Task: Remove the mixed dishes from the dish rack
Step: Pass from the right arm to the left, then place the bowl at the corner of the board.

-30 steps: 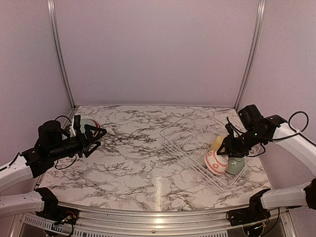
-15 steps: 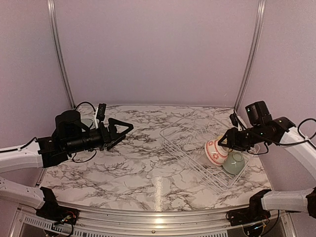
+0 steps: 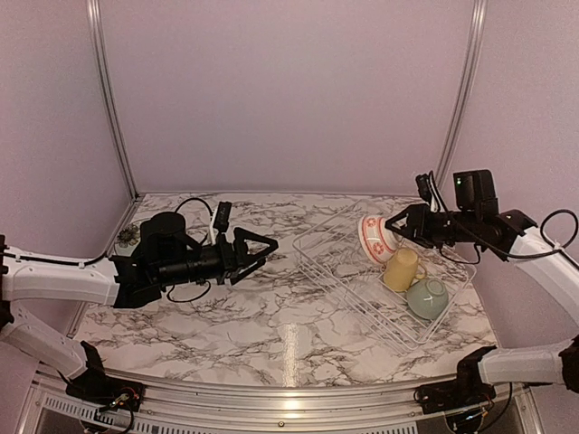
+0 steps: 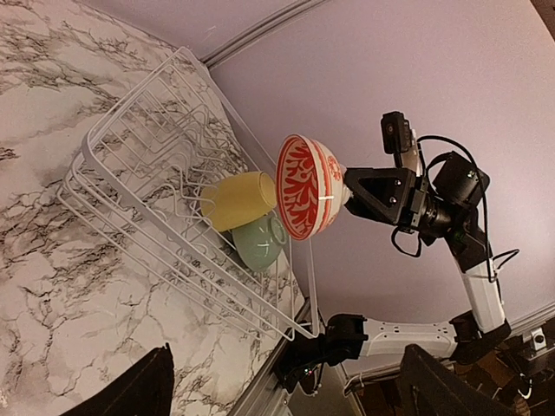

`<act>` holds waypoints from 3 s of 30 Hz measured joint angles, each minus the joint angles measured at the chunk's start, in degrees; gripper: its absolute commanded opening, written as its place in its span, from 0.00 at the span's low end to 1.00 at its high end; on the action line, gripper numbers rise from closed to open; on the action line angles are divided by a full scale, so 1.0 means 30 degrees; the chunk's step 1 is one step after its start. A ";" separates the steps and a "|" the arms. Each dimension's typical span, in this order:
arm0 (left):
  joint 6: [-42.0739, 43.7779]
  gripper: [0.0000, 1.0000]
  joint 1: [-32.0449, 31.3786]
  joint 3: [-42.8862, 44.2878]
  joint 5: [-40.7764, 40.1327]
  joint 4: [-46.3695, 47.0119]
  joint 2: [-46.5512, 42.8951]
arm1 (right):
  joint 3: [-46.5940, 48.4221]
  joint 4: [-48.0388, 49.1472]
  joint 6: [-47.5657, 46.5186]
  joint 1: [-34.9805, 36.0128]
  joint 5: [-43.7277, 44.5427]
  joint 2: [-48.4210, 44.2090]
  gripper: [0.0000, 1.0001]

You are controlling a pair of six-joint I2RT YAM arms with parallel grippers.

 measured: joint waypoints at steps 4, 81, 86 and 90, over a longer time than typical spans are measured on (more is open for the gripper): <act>-0.0583 0.93 -0.0007 0.0036 0.0328 0.1814 0.0444 | 0.0226 0.3155 0.1078 0.0437 -0.1443 0.1217 0.00; -0.2251 0.00 0.0124 -0.3934 -0.4022 -0.1566 -0.7905 | 0.3402 1.7012 0.6251 0.9296 -0.6200 1.1278 0.98; -0.2106 0.00 0.0372 -0.4153 -0.5107 -0.4728 -1.0112 | 0.3774 1.6145 0.5297 0.9231 -0.5785 1.1278 0.99; -0.1887 0.00 0.0947 -0.3708 -0.6062 -0.8735 -1.1315 | 0.3796 1.5081 0.4597 0.9165 -0.5260 1.1278 0.99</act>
